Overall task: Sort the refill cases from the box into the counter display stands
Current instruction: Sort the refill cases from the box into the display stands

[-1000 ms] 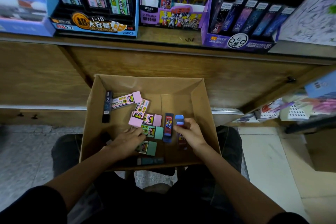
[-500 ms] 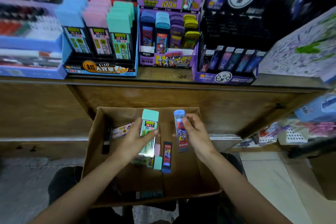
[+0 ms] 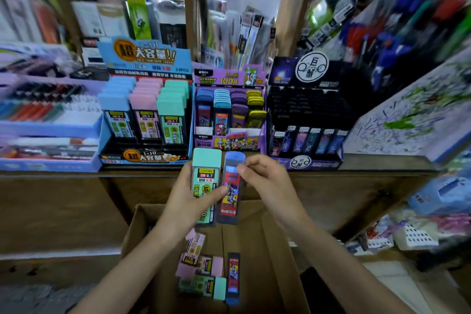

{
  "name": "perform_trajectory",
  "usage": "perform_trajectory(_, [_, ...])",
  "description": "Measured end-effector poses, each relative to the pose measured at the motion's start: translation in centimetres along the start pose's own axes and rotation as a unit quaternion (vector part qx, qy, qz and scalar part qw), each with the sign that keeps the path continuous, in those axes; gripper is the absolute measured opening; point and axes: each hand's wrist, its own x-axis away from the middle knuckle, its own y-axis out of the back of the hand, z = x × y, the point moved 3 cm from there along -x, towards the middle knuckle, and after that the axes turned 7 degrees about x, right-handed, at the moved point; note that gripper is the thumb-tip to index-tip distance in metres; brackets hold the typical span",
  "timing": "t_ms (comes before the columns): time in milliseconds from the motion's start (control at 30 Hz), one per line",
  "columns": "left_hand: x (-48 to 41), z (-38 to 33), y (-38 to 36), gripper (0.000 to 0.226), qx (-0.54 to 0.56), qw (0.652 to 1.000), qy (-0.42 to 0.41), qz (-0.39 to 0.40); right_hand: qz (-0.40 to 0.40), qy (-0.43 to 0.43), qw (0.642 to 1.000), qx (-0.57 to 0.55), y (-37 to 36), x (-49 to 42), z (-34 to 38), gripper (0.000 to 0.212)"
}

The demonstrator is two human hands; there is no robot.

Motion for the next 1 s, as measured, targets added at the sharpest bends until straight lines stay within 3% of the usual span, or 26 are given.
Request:
perform_trajectory(133, [-0.9, -1.8, 0.3, 0.049, -0.003, 1.000, -0.018, 0.004, 0.034, 0.060, 0.994, 0.086, 1.4, -2.4, 4.0, 0.007])
perform_trajectory(267, [-1.4, -3.0, 0.9, 0.046, -0.017, 0.999, -0.027, -0.001, 0.093, 0.061, 0.979, 0.172, 1.3, -4.6, 7.1, 0.012])
perform_trajectory(533, [-1.0, -3.4, 4.0, 0.019, 0.030, 0.997, -0.046, -0.049, -0.029, 0.137, 0.976, 0.168, 4.0, -9.6, 11.8, 0.018])
perform_trajectory(800, [0.3, -3.7, 6.6, 0.027, 0.012, 0.996, -0.045, -0.075, -0.064, 0.198, 0.941, 0.267, -1.0, -13.1, 11.6, 0.007])
perform_trajectory(1000, [1.0, -3.8, 8.1, 0.024, 0.013, 0.995, -0.049, -0.087, -0.025, 0.226, 0.891, 0.393, -2.5, -14.0, 9.9, 0.010])
